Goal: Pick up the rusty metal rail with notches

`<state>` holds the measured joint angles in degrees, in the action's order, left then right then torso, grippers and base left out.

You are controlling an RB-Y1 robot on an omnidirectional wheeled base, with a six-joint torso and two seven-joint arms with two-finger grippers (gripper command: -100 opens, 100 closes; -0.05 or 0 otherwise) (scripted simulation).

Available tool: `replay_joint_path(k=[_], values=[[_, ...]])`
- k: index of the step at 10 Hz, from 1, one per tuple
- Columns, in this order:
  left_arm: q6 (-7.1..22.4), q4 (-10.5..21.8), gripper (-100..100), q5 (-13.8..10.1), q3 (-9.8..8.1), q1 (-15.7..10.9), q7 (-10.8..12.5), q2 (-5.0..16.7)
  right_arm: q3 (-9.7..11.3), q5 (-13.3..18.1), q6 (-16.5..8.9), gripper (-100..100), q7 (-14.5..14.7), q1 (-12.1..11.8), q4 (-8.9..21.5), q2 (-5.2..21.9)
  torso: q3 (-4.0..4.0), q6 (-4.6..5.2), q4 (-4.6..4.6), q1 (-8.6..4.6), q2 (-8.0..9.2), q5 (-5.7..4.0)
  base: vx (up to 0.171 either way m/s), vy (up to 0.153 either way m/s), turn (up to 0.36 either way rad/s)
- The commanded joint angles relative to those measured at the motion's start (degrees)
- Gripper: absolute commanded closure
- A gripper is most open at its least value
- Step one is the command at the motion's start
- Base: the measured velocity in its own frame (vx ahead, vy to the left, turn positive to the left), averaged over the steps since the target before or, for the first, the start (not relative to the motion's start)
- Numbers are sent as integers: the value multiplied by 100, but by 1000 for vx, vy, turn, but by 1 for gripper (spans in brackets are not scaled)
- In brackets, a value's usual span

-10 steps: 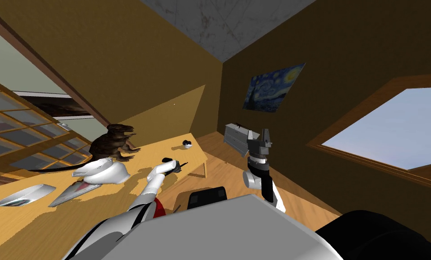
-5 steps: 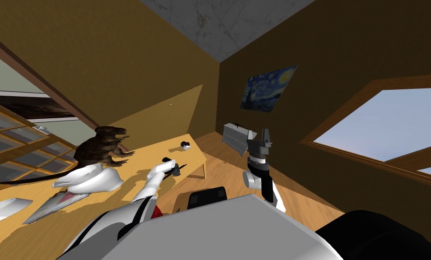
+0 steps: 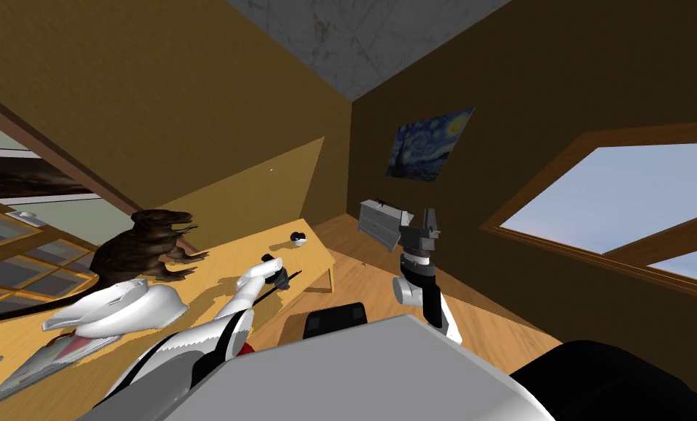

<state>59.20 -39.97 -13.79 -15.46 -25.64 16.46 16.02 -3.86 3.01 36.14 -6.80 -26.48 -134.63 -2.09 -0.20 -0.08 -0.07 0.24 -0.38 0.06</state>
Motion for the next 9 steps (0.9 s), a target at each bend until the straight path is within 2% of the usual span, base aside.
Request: replay_joint_path(k=[1, 2, 3, 6, 7, 8, 9], values=[[0, 0, -100, 0, 0, 0, 0, 0, 0, 0, 0, 0, 0, 0, 0, 0, 0, 0, 0, 0, 0, 0, 39, 31, -10], [12, 11, 0, -1, -2, -6, -3, 4, 0, 0, 0, 0, 0, 0, 0, 0, 4, 0, 1, -10, 10, -1, 6, 6, 1], [-171, 105, -100, 7, 11, 55, -25, -50, 0, 0, 0, 0, 0, 1, 0, -1, 11, 0, 3, -19, 20, -3, 26, 9, 9], [-445, 247, -100, 20, 31, 146, -58, -131, 0, 0, 0, 0, 0, 0, 0, 0, 4, 0, 1, -18, 9, -3, 51, 15, 8], [-328, 117, -100, 22, 30, 175, -39, -124, 0, 0, 0, 0, 0, 0, 0, 0, 5, -1, 1, -17, 11, -3, 17, 7, 2], [-345, 116, 100, 23, 30, 182, -41, -127, 0, 0, 0, 0, 0, 1, 0, -1, 10, 0, 3, -20, 19, -4, 0, 0, 0], [-343, 116, 100, 23, 30, 181, -41, -126, 1, 0, 0, 0, 0, 1, 0, -1, 13, 0, 5, -22, 24, -4, 0, 0, 0]])
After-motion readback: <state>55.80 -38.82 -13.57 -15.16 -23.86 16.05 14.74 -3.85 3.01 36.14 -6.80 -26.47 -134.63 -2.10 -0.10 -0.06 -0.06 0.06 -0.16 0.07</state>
